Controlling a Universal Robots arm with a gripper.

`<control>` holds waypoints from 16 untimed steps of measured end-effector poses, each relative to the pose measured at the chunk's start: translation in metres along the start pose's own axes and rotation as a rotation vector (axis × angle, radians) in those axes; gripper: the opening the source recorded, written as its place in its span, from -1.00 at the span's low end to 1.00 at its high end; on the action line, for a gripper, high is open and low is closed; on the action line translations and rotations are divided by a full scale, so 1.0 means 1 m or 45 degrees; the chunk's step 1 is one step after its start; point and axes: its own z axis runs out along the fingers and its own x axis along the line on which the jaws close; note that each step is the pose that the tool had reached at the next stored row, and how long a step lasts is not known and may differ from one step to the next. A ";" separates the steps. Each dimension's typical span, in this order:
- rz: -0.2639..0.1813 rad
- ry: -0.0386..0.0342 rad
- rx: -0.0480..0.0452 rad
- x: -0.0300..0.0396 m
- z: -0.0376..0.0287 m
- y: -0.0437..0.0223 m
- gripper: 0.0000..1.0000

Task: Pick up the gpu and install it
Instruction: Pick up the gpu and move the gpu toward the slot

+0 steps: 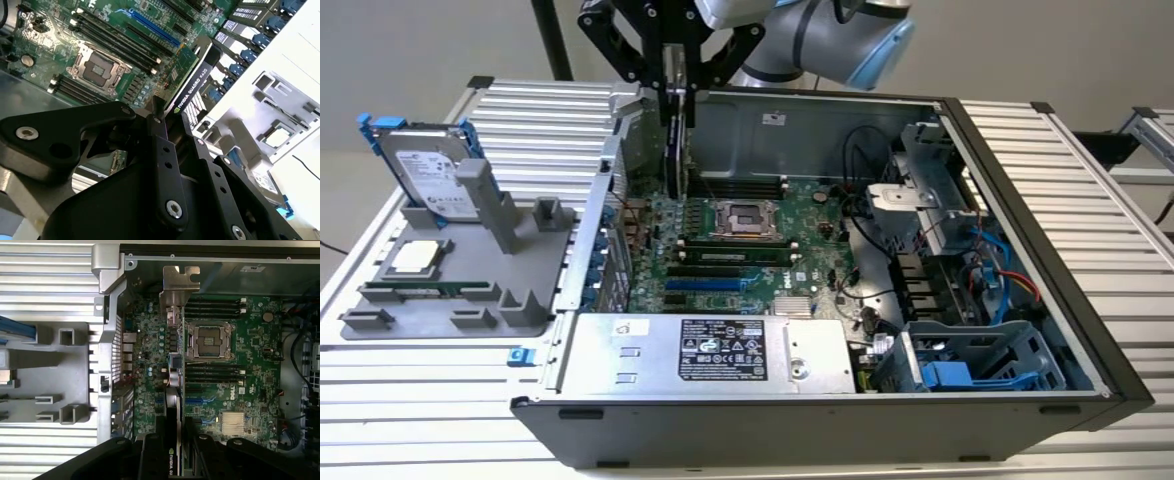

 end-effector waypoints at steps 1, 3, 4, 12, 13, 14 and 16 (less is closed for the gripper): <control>0.000 0.0001 0.000 -0.0009 0.0000 0.0000 -1.00; 0.000 0.0002 0.001 -0.0027 0.0000 0.0000 -1.00; 0.000 0.0007 0.003 -0.0035 0.0000 0.0000 -1.00; 0.000 0.0011 0.006 -0.0089 0.0000 0.0000 -1.00; 0.000 0.0010 0.006 -0.0094 0.0000 0.0000 -1.00; 0.000 0.0011 0.008 -0.0098 0.0000 0.0000 -1.00; 0.000 0.0012 0.009 -0.0106 0.0000 0.0000 -1.00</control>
